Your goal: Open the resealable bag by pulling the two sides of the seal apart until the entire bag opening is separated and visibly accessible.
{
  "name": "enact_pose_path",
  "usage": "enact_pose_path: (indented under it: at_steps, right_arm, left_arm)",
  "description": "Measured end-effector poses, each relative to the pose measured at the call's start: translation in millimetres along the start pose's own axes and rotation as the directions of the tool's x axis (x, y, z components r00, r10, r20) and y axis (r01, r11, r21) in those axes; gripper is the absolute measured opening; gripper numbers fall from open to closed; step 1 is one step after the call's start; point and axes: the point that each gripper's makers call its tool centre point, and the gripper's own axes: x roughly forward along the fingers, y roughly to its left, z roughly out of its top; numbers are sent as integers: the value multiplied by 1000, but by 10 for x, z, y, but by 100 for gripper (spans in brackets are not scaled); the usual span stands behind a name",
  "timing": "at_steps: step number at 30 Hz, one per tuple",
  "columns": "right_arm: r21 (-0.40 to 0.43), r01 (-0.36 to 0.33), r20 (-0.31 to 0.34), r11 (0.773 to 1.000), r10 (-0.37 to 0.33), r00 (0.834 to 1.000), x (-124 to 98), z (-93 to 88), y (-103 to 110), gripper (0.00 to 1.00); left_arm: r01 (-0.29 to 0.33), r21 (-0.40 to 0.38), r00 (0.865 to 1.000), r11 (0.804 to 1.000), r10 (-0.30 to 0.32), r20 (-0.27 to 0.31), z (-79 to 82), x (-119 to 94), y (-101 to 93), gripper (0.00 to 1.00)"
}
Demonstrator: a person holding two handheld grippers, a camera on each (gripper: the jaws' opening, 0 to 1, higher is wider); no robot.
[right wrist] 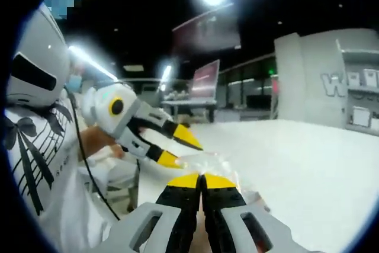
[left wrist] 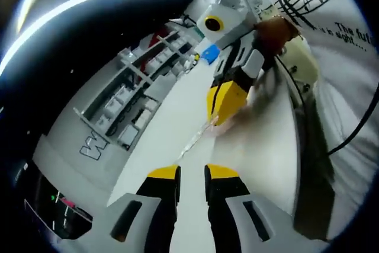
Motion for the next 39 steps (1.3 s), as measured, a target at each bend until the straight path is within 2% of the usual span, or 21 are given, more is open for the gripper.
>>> enact_pose_path:
  at_steps: [4,11,19,26,34,39]
  right_arm:
    - [8,2,3,1000,-2,1000,-15,2,-4,0]
    - [15,4,5,1000,-4,1000,-24,1,-9,0]
    - [22,3,9,1000,-3,1000,-24,14,-17,0]
    - [33,7,14,999,-8,1000,-48,24,-38,0]
    - [38,3,13,999,-4,1000,-61,19,-28,0]
    - [49,-1,11,999,0,1000,-74,6,-22,0]
  left_arm:
    - [0,56,1000,998,-1,17,44,13,-5,13]
    - [-3,82,998,997,-2,60,124,-4,10,10]
    - [16,130,998,991,-24,64,151,17,-12,9]
    - [39,170,998,985,-46,37,128,63,-67,8]
    - [13,192,999,981,-21,40,160,92,-36,2]
    - [-3,193,999,981,-7,53,184,87,-24,1]
